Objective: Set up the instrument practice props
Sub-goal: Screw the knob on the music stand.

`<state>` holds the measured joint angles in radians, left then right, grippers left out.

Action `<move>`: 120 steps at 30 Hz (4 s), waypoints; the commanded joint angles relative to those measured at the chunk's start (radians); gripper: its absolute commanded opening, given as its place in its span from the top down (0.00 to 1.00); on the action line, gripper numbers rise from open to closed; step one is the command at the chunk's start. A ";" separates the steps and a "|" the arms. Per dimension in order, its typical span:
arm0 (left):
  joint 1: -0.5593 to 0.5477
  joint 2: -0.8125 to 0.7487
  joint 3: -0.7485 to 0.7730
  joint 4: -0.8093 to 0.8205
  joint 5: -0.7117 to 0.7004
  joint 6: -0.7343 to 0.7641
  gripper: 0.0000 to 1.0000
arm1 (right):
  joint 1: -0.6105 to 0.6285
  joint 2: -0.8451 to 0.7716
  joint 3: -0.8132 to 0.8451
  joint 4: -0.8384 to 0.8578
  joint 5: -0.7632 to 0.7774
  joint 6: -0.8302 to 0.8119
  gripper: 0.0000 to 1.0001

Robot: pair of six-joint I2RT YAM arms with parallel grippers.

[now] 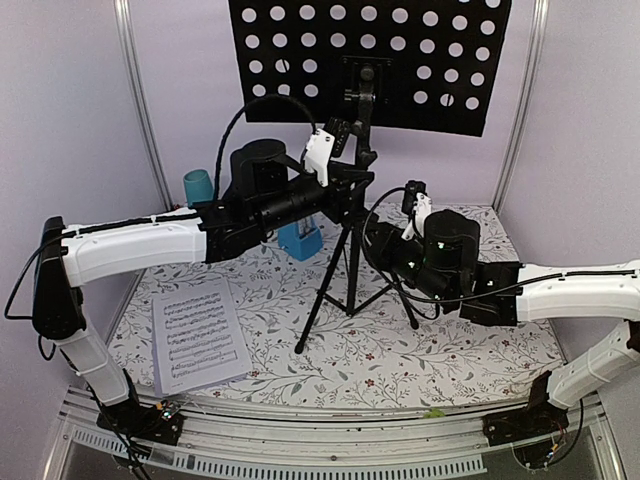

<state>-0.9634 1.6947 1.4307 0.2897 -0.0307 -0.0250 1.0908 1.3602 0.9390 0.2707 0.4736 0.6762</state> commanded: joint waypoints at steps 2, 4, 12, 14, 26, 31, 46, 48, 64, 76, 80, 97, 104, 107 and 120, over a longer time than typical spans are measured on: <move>-0.003 0.027 -0.001 0.029 0.003 0.074 1.00 | 0.020 -0.064 -0.074 0.175 -0.115 0.297 0.99; -0.003 0.027 -0.002 0.027 -0.001 0.074 1.00 | 0.019 -0.087 -0.074 0.181 -0.101 0.274 0.86; -0.003 0.031 -0.008 0.029 -0.005 0.073 1.00 | 0.019 -0.180 -0.081 0.024 0.053 -0.123 0.25; -0.003 0.030 -0.011 0.031 -0.003 0.074 1.00 | 0.020 -0.189 -0.081 0.006 0.063 -0.275 0.21; -0.001 0.035 -0.005 0.021 0.008 0.073 1.00 | 0.034 -0.142 -0.251 0.270 0.152 -1.196 0.17; 0.000 0.033 -0.006 0.022 0.012 0.071 1.00 | 0.032 -0.103 -0.251 0.338 0.175 -1.351 0.18; 0.000 0.039 0.006 0.014 0.028 0.069 1.00 | 0.034 0.020 -0.127 0.358 0.192 -1.804 0.42; 0.000 0.040 0.009 0.013 0.031 0.069 1.00 | 0.036 0.024 -0.125 0.358 0.195 -1.839 0.42; 0.000 0.048 0.019 0.002 0.038 0.074 1.00 | 0.046 0.053 -0.096 0.336 0.180 -1.988 0.43; 0.000 0.050 0.017 -0.002 0.038 0.079 1.00 | 0.055 0.062 -0.069 0.295 0.217 -2.004 0.67; 0.000 0.048 0.012 -0.001 0.037 0.080 1.00 | 0.061 0.057 -0.052 0.231 0.248 -1.890 0.93; -0.001 0.043 -0.007 0.013 0.044 0.079 1.00 | 0.064 0.011 0.022 -0.100 0.218 -0.750 1.00; -0.001 0.044 -0.005 0.012 0.046 0.083 1.00 | 0.061 0.017 0.019 -0.114 0.212 -0.356 1.00; -0.001 0.044 -0.007 0.011 0.047 0.083 1.00 | 0.062 0.014 0.023 -0.126 0.195 -0.199 1.00; -0.001 0.052 -0.006 0.014 0.058 0.081 1.00 | 0.006 -0.111 -0.228 0.140 -0.010 0.615 1.00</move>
<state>-0.9699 1.7138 1.4380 0.3229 0.0265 -0.0246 1.1088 1.2926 0.8402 0.3622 0.5426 0.8692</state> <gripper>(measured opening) 0.181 0.233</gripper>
